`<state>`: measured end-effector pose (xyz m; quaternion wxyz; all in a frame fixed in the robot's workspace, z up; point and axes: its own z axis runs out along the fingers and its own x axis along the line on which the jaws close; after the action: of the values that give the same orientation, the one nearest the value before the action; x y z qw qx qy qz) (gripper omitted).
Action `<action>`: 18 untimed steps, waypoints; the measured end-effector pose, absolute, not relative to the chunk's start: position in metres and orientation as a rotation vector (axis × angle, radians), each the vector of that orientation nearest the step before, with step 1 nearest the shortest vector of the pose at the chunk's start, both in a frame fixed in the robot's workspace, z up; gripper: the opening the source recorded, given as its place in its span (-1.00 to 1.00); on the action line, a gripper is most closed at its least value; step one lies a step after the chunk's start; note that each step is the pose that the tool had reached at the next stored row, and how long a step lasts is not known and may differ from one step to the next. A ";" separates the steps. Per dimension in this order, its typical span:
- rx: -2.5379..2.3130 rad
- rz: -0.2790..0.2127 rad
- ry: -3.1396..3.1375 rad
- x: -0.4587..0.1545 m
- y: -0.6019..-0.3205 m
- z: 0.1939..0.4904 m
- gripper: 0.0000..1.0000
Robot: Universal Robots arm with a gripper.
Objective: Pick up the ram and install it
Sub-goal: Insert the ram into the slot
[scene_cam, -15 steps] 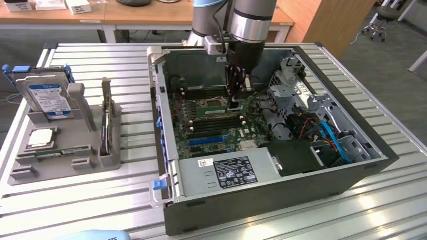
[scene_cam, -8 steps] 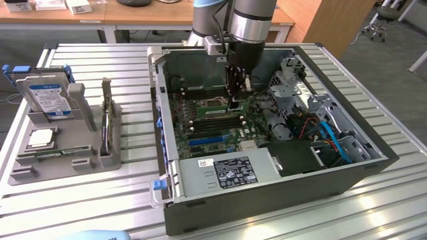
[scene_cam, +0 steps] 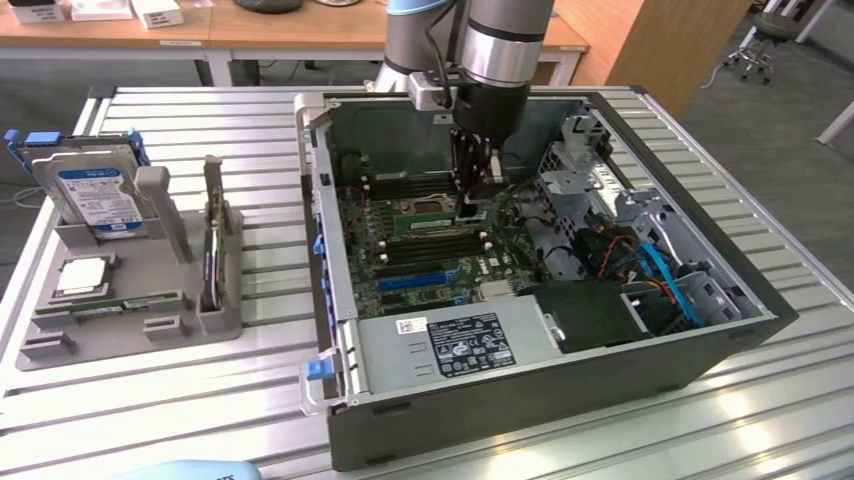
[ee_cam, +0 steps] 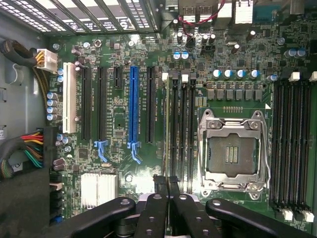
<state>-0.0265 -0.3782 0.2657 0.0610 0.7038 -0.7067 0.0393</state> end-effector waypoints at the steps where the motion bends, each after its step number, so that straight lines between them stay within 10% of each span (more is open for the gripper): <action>1: 2.129 0.118 -2.138 -0.027 -0.378 0.266 -0.76; 18: 2.134 0.110 -2.142 -0.027 -0.380 0.266 -0.76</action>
<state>-0.0265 -0.3796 0.2657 0.0580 0.7041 -0.7069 0.0362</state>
